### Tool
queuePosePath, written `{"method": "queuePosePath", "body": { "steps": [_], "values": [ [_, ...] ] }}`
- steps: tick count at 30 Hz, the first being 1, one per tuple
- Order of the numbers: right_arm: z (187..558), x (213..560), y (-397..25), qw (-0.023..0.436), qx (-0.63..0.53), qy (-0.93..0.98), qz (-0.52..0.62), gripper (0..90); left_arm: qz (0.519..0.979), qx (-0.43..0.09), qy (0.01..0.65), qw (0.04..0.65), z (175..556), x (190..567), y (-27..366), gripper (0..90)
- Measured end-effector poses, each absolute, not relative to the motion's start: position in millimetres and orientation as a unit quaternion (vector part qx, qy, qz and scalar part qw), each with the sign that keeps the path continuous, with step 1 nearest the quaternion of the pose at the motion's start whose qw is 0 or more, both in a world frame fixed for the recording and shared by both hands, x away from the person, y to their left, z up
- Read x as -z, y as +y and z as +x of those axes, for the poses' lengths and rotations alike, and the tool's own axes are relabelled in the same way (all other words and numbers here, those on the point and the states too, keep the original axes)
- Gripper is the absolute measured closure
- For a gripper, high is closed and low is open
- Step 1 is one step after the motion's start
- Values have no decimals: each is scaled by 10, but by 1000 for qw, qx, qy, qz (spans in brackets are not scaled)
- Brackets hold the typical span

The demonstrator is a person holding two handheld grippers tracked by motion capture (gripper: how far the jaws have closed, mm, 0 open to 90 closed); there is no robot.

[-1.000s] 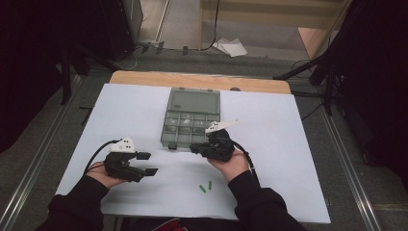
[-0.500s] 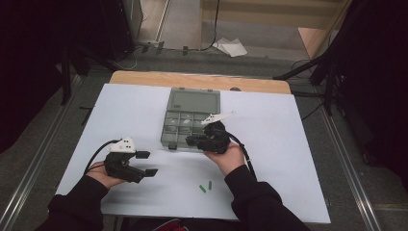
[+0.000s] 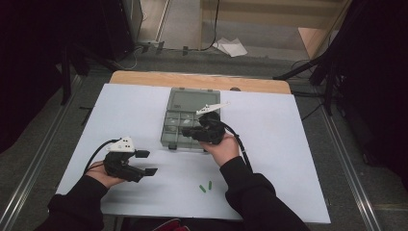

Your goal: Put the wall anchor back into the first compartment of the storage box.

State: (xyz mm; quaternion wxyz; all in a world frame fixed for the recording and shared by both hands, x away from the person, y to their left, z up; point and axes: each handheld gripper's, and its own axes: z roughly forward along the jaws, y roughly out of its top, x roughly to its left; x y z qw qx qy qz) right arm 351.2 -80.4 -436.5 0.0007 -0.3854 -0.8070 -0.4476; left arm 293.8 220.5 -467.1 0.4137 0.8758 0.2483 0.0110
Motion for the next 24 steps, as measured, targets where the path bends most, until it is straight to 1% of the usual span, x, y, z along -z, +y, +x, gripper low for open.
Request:
{"method": "queuePosePath", "body": {
  "steps": [8, 24],
  "values": [
    [3720, 4324, -728, -13, 449, -802, -393, 856, 877, -9, 242, 415, 2946, 4670, 2195, 249],
    [3871, 4399, -599, -18, 442, -801, -404, 856, 879, -8, 236, 415, 2953, 4670, 2170, 250]
  ]
}}
